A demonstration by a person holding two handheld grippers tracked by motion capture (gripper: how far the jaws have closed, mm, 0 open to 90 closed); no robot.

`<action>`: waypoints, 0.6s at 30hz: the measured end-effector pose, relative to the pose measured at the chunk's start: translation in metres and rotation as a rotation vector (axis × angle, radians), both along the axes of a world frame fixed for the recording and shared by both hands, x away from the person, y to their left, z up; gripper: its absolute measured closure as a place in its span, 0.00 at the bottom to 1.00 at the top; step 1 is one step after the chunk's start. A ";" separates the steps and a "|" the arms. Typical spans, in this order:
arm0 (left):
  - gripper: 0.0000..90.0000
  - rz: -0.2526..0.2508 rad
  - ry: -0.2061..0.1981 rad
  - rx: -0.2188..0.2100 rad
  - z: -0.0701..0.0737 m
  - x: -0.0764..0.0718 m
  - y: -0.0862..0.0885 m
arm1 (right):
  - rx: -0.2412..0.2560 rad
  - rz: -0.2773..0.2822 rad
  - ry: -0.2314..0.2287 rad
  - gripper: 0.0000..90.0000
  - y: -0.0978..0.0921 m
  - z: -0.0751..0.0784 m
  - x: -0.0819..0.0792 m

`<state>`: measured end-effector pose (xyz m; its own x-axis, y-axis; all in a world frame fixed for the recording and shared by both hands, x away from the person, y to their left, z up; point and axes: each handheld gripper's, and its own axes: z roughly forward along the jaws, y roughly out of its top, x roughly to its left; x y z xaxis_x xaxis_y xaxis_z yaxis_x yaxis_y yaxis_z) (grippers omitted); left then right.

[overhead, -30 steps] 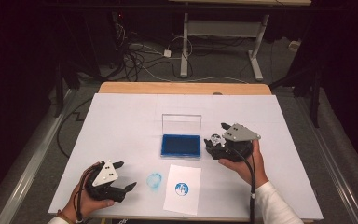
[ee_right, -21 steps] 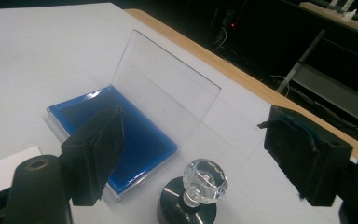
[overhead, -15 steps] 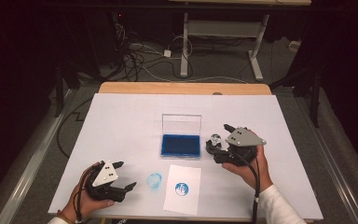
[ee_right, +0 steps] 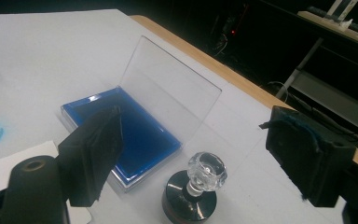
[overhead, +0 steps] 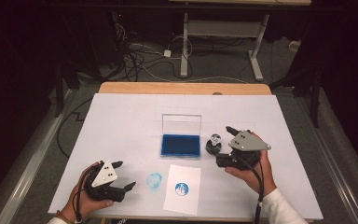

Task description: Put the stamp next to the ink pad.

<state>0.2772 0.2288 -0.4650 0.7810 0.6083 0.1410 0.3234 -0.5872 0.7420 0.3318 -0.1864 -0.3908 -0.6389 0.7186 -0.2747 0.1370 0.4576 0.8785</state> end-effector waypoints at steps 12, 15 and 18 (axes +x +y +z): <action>0.19 -0.003 -0.007 -0.007 0.002 -0.001 0.000 | -0.004 0.007 -0.009 0.22 -0.005 0.001 -0.009; 0.19 -0.004 -0.008 -0.007 0.002 -0.002 0.000 | -0.008 0.009 -0.011 0.21 -0.006 0.001 -0.011; 0.19 -0.002 -0.006 -0.007 0.002 -0.001 0.000 | -0.007 0.011 -0.011 0.21 -0.007 0.000 -0.012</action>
